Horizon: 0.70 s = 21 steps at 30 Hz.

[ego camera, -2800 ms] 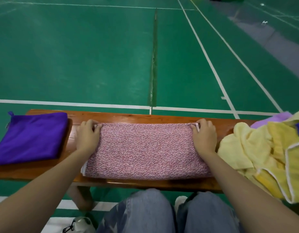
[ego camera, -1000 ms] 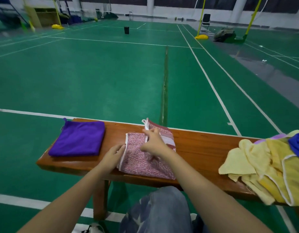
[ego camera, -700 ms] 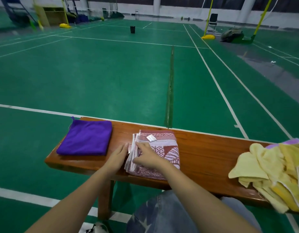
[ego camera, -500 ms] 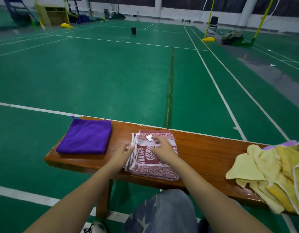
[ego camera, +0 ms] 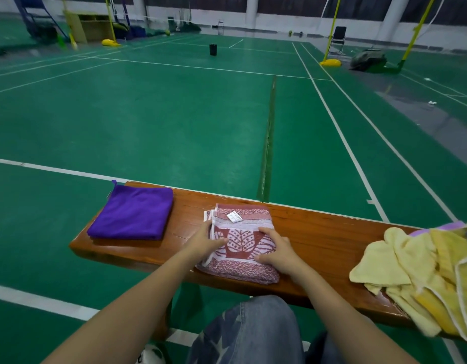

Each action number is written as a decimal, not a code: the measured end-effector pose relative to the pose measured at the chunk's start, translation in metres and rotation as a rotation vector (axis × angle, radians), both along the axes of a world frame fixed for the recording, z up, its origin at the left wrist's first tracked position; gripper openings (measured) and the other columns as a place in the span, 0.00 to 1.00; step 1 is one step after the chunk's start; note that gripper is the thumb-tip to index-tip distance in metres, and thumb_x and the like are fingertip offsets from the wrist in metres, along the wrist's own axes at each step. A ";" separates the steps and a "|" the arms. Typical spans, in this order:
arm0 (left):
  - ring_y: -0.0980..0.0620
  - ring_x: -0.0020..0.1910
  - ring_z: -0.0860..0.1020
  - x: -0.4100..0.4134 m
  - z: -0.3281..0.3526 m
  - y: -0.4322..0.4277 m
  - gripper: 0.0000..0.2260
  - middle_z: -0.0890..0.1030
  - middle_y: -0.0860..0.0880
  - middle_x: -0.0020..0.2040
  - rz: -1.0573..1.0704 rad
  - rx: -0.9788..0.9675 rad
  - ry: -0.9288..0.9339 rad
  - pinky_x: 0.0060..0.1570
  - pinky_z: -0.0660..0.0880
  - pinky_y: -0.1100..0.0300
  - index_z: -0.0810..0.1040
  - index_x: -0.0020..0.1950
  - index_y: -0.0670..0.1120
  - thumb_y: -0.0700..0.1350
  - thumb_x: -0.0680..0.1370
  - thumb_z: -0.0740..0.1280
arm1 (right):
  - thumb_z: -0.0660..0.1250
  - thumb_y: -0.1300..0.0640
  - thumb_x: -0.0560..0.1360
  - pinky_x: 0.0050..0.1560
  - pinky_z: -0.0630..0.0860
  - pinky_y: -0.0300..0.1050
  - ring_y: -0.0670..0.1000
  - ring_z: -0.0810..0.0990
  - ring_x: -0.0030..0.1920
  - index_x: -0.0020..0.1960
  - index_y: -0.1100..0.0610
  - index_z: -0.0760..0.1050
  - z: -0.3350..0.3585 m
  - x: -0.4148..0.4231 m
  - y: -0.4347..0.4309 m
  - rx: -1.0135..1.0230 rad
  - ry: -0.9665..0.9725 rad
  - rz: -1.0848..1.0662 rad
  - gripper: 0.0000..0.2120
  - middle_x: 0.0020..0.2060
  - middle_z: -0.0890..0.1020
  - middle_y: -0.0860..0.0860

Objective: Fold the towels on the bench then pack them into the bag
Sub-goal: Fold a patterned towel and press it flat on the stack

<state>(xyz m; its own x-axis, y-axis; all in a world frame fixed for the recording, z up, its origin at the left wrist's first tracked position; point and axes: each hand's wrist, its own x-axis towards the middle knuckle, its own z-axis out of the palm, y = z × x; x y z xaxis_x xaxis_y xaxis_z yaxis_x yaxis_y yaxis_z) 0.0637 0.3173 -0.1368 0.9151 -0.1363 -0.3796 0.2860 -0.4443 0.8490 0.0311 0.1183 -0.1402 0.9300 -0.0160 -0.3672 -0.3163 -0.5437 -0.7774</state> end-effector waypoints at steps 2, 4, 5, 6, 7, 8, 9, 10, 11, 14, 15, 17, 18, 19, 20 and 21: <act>0.41 0.65 0.72 -0.002 -0.004 -0.001 0.32 0.66 0.44 0.72 0.007 -0.036 -0.072 0.61 0.72 0.44 0.58 0.74 0.54 0.44 0.75 0.70 | 0.72 0.62 0.71 0.60 0.71 0.47 0.57 0.67 0.64 0.71 0.44 0.62 -0.002 0.001 -0.002 0.020 0.016 -0.008 0.34 0.66 0.61 0.56; 0.41 0.66 0.71 -0.002 -0.009 0.001 0.30 0.65 0.44 0.73 0.003 -0.117 -0.122 0.58 0.75 0.43 0.62 0.71 0.60 0.40 0.75 0.69 | 0.73 0.64 0.69 0.58 0.75 0.47 0.56 0.71 0.61 0.69 0.45 0.64 -0.004 0.001 -0.006 0.088 0.019 -0.011 0.35 0.65 0.64 0.56; 0.42 0.64 0.72 -0.002 -0.009 0.002 0.28 0.65 0.44 0.73 -0.010 -0.146 -0.120 0.55 0.77 0.44 0.64 0.69 0.60 0.38 0.75 0.68 | 0.73 0.65 0.68 0.54 0.78 0.46 0.55 0.73 0.59 0.69 0.45 0.64 -0.003 0.002 -0.007 0.142 0.022 -0.012 0.35 0.65 0.66 0.56; 0.43 0.62 0.74 -0.001 -0.010 0.003 0.26 0.66 0.44 0.72 -0.025 -0.158 -0.109 0.52 0.79 0.48 0.67 0.67 0.59 0.36 0.76 0.67 | 0.73 0.66 0.69 0.48 0.78 0.43 0.53 0.74 0.57 0.69 0.46 0.64 -0.001 0.001 -0.009 0.198 0.032 -0.013 0.35 0.64 0.67 0.55; 0.45 0.60 0.76 0.000 -0.011 0.005 0.23 0.67 0.45 0.70 -0.036 -0.158 -0.089 0.48 0.80 0.52 0.70 0.65 0.57 0.36 0.76 0.67 | 0.72 0.67 0.69 0.44 0.78 0.40 0.52 0.75 0.55 0.70 0.47 0.64 0.000 0.001 -0.010 0.247 0.045 -0.013 0.35 0.63 0.68 0.55; 0.46 0.57 0.77 0.000 -0.009 0.006 0.22 0.69 0.44 0.68 -0.039 -0.159 -0.062 0.45 0.81 0.56 0.72 0.64 0.55 0.36 0.75 0.67 | 0.72 0.67 0.69 0.42 0.77 0.39 0.51 0.75 0.54 0.70 0.47 0.64 0.002 0.000 -0.011 0.279 0.055 -0.014 0.35 0.62 0.69 0.54; 0.47 0.54 0.78 -0.001 -0.008 0.006 0.21 0.70 0.45 0.66 -0.033 -0.164 -0.039 0.40 0.81 0.59 0.73 0.64 0.54 0.35 0.75 0.68 | 0.72 0.67 0.69 0.42 0.77 0.38 0.51 0.76 0.53 0.70 0.48 0.64 0.002 -0.001 -0.012 0.296 0.062 -0.009 0.35 0.61 0.69 0.54; 0.48 0.51 0.79 -0.002 -0.007 0.006 0.22 0.71 0.46 0.63 -0.023 -0.161 -0.033 0.37 0.80 0.61 0.73 0.64 0.53 0.35 0.74 0.68 | 0.71 0.68 0.70 0.41 0.77 0.38 0.50 0.76 0.52 0.71 0.48 0.63 0.002 -0.003 -0.012 0.305 0.063 -0.007 0.35 0.59 0.69 0.53; 0.49 0.49 0.79 -0.003 -0.005 0.005 0.23 0.71 0.47 0.61 -0.007 -0.162 -0.036 0.35 0.79 0.63 0.73 0.65 0.53 0.35 0.74 0.69 | 0.71 0.68 0.70 0.41 0.77 0.37 0.49 0.76 0.52 0.71 0.48 0.63 0.003 -0.005 -0.012 0.312 0.056 -0.010 0.35 0.58 0.69 0.53; 0.50 0.47 0.80 -0.007 0.000 0.006 0.25 0.72 0.47 0.59 0.032 -0.244 -0.065 0.33 0.79 0.64 0.72 0.66 0.53 0.34 0.73 0.70 | 0.70 0.70 0.70 0.38 0.77 0.36 0.49 0.76 0.51 0.70 0.48 0.64 0.007 -0.011 -0.010 0.342 0.000 -0.038 0.35 0.59 0.69 0.53; 0.49 0.48 0.80 -0.008 0.003 0.009 0.25 0.72 0.47 0.59 0.041 -0.269 -0.079 0.35 0.79 0.63 0.73 0.66 0.53 0.34 0.72 0.70 | 0.70 0.70 0.70 0.39 0.77 0.36 0.50 0.76 0.51 0.69 0.47 0.64 0.010 -0.012 -0.007 0.350 -0.024 -0.045 0.34 0.60 0.68 0.53; 0.48 0.48 0.80 -0.009 0.013 0.016 0.25 0.73 0.49 0.56 0.060 -0.293 -0.109 0.36 0.80 0.62 0.73 0.65 0.53 0.34 0.72 0.70 | 0.71 0.69 0.69 0.42 0.79 0.38 0.51 0.76 0.54 0.67 0.45 0.65 0.018 -0.011 0.000 0.356 -0.083 -0.052 0.33 0.63 0.67 0.53; 0.49 0.47 0.80 -0.009 0.019 0.021 0.25 0.74 0.49 0.54 0.067 -0.302 -0.123 0.35 0.80 0.62 0.73 0.65 0.53 0.34 0.72 0.70 | 0.71 0.69 0.69 0.43 0.79 0.39 0.51 0.75 0.55 0.66 0.44 0.66 0.023 -0.009 0.006 0.355 -0.111 -0.050 0.33 0.63 0.67 0.53; 0.50 0.47 0.80 -0.008 0.026 0.028 0.25 0.74 0.50 0.53 0.073 -0.307 -0.143 0.35 0.80 0.63 0.73 0.65 0.53 0.34 0.72 0.70 | 0.72 0.68 0.69 0.43 0.79 0.39 0.51 0.75 0.56 0.66 0.44 0.66 0.029 -0.006 0.012 0.356 -0.136 -0.044 0.33 0.63 0.67 0.52; 0.50 0.46 0.80 -0.007 0.032 0.036 0.24 0.74 0.50 0.52 0.075 -0.301 -0.167 0.34 0.79 0.63 0.72 0.64 0.53 0.35 0.72 0.70 | 0.72 0.68 0.69 0.43 0.79 0.39 0.51 0.75 0.56 0.66 0.44 0.66 0.034 -0.003 0.020 0.360 -0.158 -0.033 0.33 0.63 0.67 0.52; 0.51 0.46 0.80 -0.006 0.039 0.046 0.24 0.74 0.50 0.52 0.081 -0.295 -0.188 0.34 0.79 0.64 0.72 0.64 0.53 0.35 0.72 0.70 | 0.72 0.68 0.69 0.43 0.80 0.39 0.51 0.75 0.56 0.67 0.45 0.66 0.040 0.002 0.030 0.364 -0.172 -0.021 0.33 0.62 0.67 0.52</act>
